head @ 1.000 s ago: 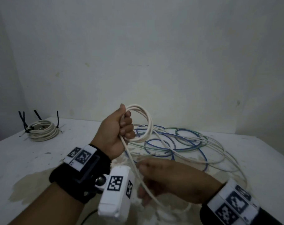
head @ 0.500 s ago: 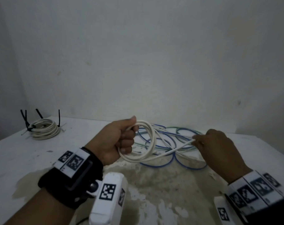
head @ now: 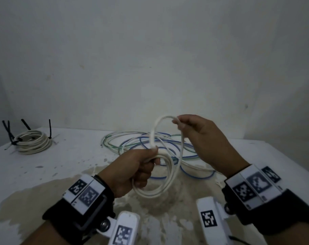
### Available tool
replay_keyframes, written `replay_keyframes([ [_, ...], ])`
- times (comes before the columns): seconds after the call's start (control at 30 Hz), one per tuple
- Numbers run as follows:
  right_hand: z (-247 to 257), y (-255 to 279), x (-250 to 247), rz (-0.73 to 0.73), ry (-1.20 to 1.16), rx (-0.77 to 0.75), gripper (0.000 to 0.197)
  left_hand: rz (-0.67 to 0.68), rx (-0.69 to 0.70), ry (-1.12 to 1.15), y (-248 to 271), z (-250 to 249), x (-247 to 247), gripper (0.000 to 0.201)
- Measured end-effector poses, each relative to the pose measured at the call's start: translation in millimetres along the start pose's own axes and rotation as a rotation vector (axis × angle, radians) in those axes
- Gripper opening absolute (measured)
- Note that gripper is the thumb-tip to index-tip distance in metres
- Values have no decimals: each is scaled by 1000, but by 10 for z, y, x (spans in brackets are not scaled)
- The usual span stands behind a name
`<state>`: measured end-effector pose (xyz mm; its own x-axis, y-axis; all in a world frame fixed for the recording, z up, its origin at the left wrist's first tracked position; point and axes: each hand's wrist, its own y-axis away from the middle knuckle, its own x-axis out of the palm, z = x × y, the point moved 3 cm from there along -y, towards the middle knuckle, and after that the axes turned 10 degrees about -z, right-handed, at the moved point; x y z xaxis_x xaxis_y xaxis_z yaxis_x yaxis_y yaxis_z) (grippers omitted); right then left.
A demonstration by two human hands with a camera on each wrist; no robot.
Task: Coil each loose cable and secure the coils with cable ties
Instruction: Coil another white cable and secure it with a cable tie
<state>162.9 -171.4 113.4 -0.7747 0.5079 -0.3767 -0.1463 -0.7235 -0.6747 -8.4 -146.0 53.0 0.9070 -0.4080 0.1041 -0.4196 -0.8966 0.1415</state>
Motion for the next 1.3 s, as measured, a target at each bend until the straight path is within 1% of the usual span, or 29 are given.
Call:
replay_keyframes([
  [0.07,91,11,18,-16,122,-170,19,31,-34,80,-27,31,6,36],
  [0.1,106,18,37,5,122,-188,20,51,-60,124,-34,42,20,37],
  [0.17,143,46,80,92,117,-128,23,70,-75,154,-51,70,61,36],
  [0.23,203,72,90,156,114,-47,19,33,-43,133,-61,92,111,35],
  [0.27,233,87,99,181,65,15,19,8,-17,133,-65,99,131,34],
  [0.3,261,107,112,191,14,70,27,-12,13,149,-60,94,155,32],
  [0.33,288,132,138,185,-7,97,36,-33,43,175,-67,96,168,30],
  [0.37,308,165,177,168,0,100,35,-51,72,201,-67,92,184,27],
  [0.4,317,203,224,138,13,88,26,-76,95,223,-87,110,181,26],
  [0.43,303,251,291,112,22,80,13,-94,112,250,-98,117,186,27],
  [0.47,289,304,361,91,39,83,9,-102,124,290,-114,127,187,30],
  [0.5,284,367,421,69,65,73,19,-91,127,346,-124,123,193,35],
  [0.53,286,437,488,46,98,40,25,-65,115,411,-134,116,195,39],
  [0.6,366,564,584,-1,150,-120,19,-12,67,525,-130,88,188,51],
  [0.63,398,624,619,5,166,-196,17,2,37,559,-121,73,180,54],
  [0.67,392,674,659,43,166,-225,18,2,8,584,-108,62,169,54],
  [0.73,362,765,720,172,108,-214,25,-26,-11,591,-105,77,135,46],
  [0.8,327,815,736,197,62,-229,32,-67,-10,585,-115,94,115,39],
  [0.87,278,839,731,159,58,-231,32,-76,9,624,-136,98,104,39],
  [0.97,160,836,681,11,146,-263,28,-56,48,733,-167,58,68,38],
  [1.03,92,841,614,-46,276,-315,15,-33,92,794,-183,23,22,37],
  [1.1,69,835,545,-44,454,-349,15,-30,129,834,-198,-5,-22,36],
  [1.13,52,816,510,-45,548,-338,17,-31,141,851,-200,-12,-34,35],
  [1.2,39,787,447,-41,675,-263,22,-21,158,889,-194,-21,-18,33],
  [1.23,32,779,435,-36,667,-223,22,-16,164,909,-188,-27,0,31],
  [1.3,15,777,438,-5,513,-66,17,-21,166,943,-180,-28,31,28],
])
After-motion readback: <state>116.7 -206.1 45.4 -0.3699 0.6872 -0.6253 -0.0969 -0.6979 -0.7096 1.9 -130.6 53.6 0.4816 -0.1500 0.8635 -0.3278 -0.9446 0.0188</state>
